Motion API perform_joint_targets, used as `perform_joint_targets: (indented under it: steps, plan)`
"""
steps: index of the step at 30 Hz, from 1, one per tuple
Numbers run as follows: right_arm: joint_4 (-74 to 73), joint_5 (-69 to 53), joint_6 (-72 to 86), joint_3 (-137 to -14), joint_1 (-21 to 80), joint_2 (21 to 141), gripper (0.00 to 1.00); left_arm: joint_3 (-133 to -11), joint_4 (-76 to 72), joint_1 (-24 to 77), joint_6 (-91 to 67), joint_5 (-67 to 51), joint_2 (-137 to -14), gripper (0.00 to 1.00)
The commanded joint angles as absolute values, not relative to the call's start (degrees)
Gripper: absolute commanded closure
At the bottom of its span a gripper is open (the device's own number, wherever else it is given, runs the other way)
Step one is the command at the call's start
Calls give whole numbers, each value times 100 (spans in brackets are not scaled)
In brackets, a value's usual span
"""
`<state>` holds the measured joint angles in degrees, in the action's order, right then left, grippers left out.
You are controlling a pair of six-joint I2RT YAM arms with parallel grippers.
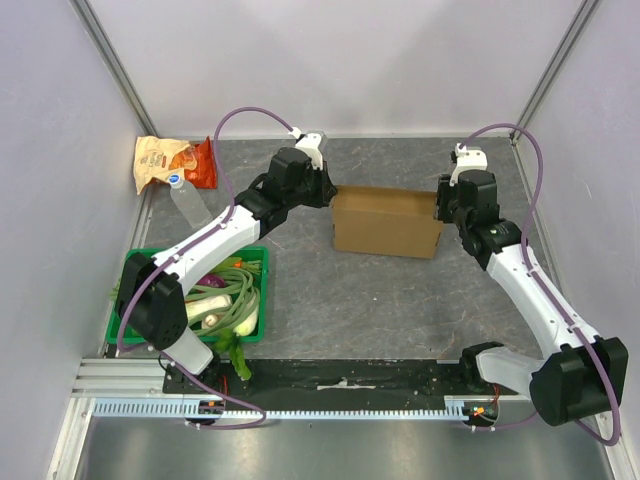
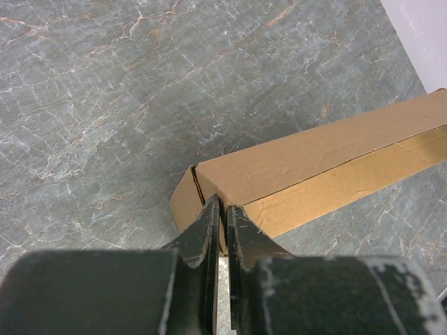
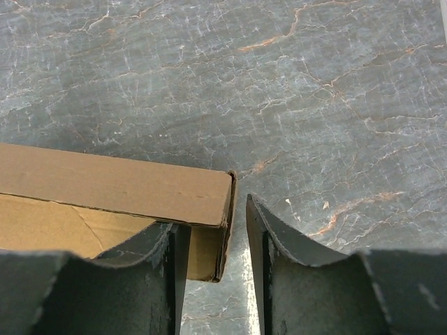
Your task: Fold the paper box
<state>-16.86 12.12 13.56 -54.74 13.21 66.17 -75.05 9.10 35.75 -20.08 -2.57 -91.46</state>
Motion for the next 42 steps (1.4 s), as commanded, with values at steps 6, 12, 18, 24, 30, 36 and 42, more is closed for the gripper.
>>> perform_joint_targets:
  steps: [6,12,18,24,30,36,42]
  plan:
    - [-1731,1038,1380,-5757,1275,6451,56,-7515,861,3621,-1934,-229,-9009,96]
    - [-1846,1002,1371,-5783,1275,6293,56,-7523,861,3709,-1916,-88,-9018,98]
    - [-1916,1169,1345,-5784,1274,6214,71,-7515,870,3770,-1907,122,-9000,98]
    - [-1100,1125,1380,-5117,1283,6196,100,-7208,554,3823,-1978,421,-8781,98]
    - [1157,897,1774,-3148,1292,5582,100,-6365,-367,4060,-2013,711,-8420,98]
    - [548,941,1819,-3400,1292,5458,100,-5739,-739,4096,-2066,888,-8305,98]
    - [-1132,502,1907,-4595,1283,5871,53,-5897,-633,4096,-2048,826,-8463,98]
